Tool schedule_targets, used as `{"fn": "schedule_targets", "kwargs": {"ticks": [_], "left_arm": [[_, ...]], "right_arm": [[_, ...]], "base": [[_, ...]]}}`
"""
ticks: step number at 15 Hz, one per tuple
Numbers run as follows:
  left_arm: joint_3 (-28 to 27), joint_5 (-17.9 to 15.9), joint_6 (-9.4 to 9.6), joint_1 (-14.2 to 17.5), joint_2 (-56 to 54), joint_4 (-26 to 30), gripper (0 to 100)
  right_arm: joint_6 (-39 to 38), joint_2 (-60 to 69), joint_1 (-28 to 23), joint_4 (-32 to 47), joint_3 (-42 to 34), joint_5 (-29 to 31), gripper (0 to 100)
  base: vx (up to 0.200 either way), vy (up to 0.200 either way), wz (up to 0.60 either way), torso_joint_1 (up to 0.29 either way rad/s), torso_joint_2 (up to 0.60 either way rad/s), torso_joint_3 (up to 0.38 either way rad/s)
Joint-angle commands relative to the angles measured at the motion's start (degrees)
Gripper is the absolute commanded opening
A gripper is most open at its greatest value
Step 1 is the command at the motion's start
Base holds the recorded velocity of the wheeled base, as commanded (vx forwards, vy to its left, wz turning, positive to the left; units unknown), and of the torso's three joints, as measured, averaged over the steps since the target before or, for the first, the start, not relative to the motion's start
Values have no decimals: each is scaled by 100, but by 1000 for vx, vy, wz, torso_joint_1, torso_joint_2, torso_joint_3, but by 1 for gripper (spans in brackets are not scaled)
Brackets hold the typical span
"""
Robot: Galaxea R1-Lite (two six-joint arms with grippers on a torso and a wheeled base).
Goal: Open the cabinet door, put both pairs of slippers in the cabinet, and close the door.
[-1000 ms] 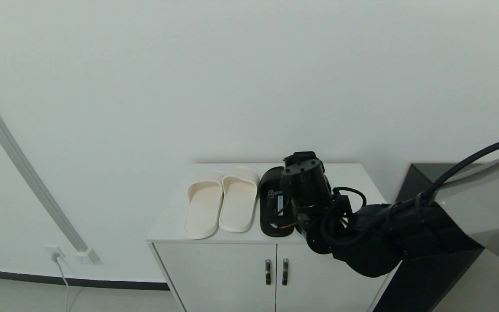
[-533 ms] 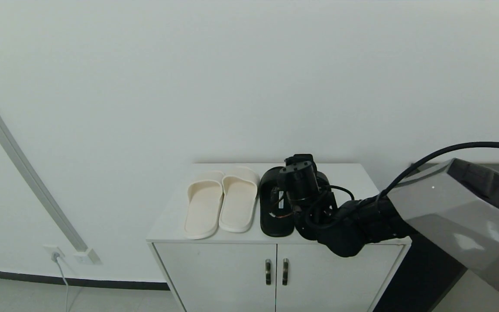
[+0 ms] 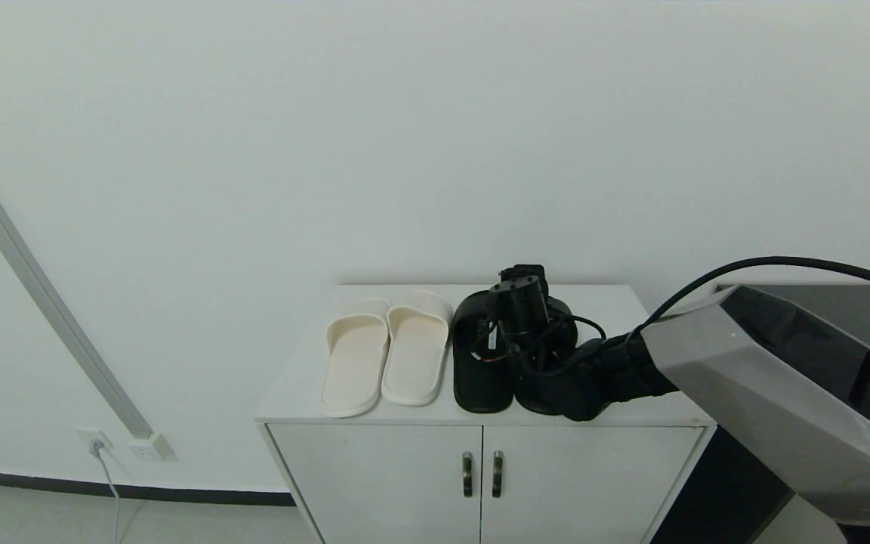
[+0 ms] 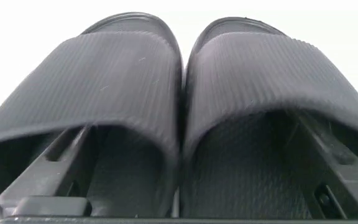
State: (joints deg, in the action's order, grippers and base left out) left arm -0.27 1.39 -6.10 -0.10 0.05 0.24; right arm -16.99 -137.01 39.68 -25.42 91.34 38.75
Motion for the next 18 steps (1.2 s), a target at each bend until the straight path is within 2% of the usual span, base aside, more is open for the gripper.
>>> {"fn": "schedule_targets", "kwargs": {"ticks": [1,8,11,15,16,18], "left_arm": [[0,2,3,1,4,2,0],[0,10,-6,-8,4,-7,0],[0,19,-6,-8,4,-7,0],[0,2,12,1,4,-7,0],[0,2,12,1,4,-7,0],[0,2,12,1,4,-7,0]], "right_arm": [[3,-80,-39,2,68,1,0],[65,96,-13,-7,-3,62,0],[407,746,13,-148,-486,9,0],[662,1774,172,-236,-1611,-87,0],[697,1959,216,-280,-1813,-202,0],[1023,2697,374,-552,-2587,-790,0]], "base": [[0,0,0,0,0,0],[0,0,0,0,0,0],[0,0,0,0,0,0],[0,0,0,0,0,0],[0,0,0,0,0,0],[0,0,0,0,0,0]]}}
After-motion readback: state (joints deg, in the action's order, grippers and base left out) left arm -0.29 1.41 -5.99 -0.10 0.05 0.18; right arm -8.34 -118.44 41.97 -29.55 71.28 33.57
